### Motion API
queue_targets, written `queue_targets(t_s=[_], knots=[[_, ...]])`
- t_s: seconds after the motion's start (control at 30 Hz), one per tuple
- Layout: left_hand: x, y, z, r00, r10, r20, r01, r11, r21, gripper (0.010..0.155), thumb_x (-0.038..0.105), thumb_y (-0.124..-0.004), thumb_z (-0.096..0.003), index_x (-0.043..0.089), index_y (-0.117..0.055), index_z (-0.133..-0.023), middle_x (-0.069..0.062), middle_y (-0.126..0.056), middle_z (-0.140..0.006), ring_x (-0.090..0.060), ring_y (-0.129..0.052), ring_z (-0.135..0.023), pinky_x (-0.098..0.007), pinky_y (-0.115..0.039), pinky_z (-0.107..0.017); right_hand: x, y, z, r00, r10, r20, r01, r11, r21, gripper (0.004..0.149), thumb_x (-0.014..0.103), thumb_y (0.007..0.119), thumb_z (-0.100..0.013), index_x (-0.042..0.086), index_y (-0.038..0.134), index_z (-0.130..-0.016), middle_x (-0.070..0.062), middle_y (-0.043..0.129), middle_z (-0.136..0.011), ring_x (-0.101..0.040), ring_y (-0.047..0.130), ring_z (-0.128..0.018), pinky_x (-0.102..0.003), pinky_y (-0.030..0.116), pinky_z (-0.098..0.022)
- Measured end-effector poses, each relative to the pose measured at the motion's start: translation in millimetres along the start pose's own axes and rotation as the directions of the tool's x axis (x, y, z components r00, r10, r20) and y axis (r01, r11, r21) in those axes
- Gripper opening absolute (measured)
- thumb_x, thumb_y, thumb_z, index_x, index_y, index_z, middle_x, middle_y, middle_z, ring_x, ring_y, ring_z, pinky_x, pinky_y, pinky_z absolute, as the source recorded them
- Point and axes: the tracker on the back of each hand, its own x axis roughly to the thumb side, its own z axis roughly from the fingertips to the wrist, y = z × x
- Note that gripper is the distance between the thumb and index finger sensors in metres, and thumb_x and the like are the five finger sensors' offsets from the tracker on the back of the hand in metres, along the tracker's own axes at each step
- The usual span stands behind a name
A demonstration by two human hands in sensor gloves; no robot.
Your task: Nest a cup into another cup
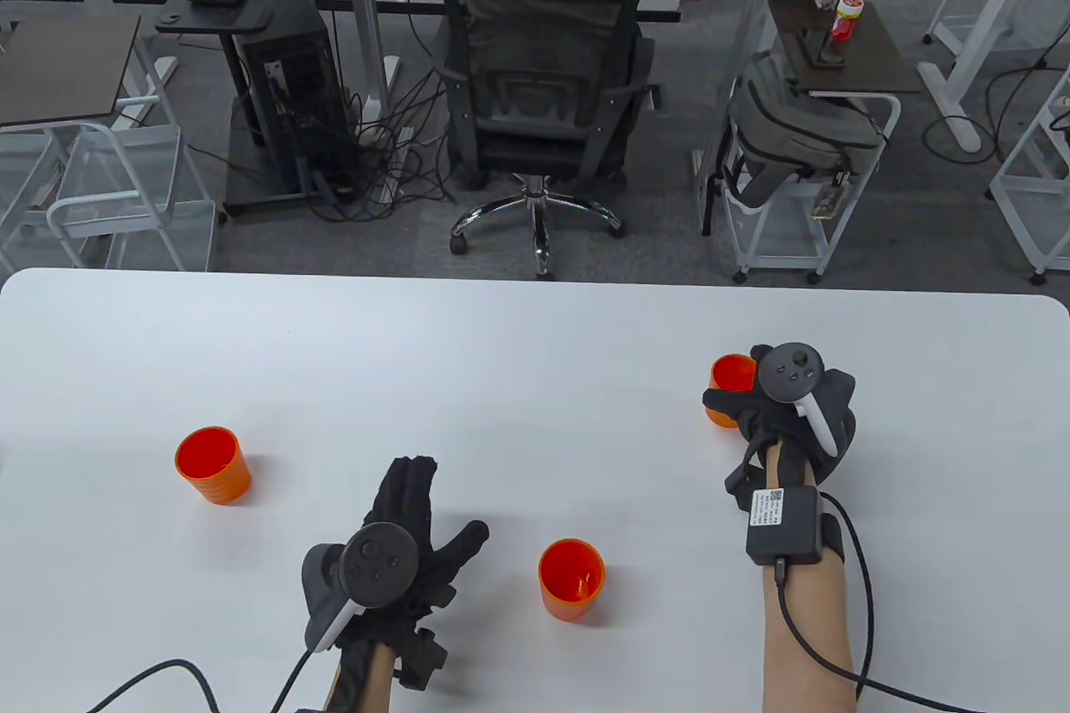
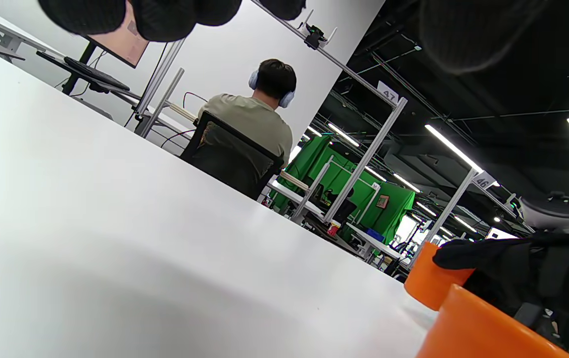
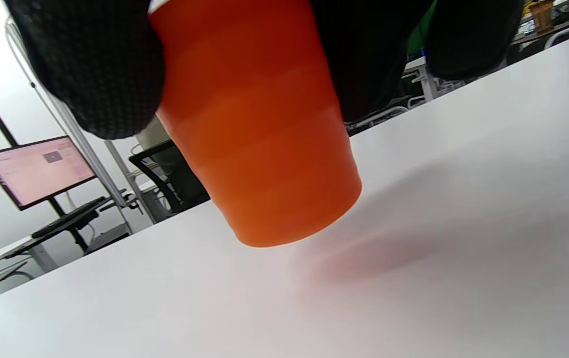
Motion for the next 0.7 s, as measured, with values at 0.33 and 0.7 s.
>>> queue_targets(t_s=[0.33, 0.7], knots=[[2, -2, 0, 0.999, -0.040, 0.012, 0.040, 0.999, -0.006, 0.102, 0.078, -0.062, -0.0532, 0.005, -0.033, -0.118, -0.034, -0.041, -0.122, -0.057, -0.055, -0.107, -0.072, -0.058, -0.072, 71, -23, 84, 0.940, -0.036, 0.338, 0.030, 0.999, 0.022, 0.102, 0.054, 0.092, -0.042, -0.002, 0.042, -0.112, -0.027, 0.063, -0.105, -0.045, 0.077, -0.086, -0.068, 0.063, -0.062], [5, -2, 0, 0.997, -0.074, 0.021, 0.074, 0.997, -0.015, 0.102, 0.078, -0.063, -0.0530, 0.005, -0.034, -0.118, -0.034, -0.042, -0.121, -0.057, -0.055, -0.107, -0.072, -0.058, -0.071, 111, 4, 185, 0.782, -0.121, 0.611, 0.022, 0.986, 0.167, 0.101, 0.055, 0.090, -0.043, -0.003, 0.045, -0.112, -0.027, 0.065, -0.104, -0.045, 0.079, -0.086, -0.068, 0.064, -0.062]])
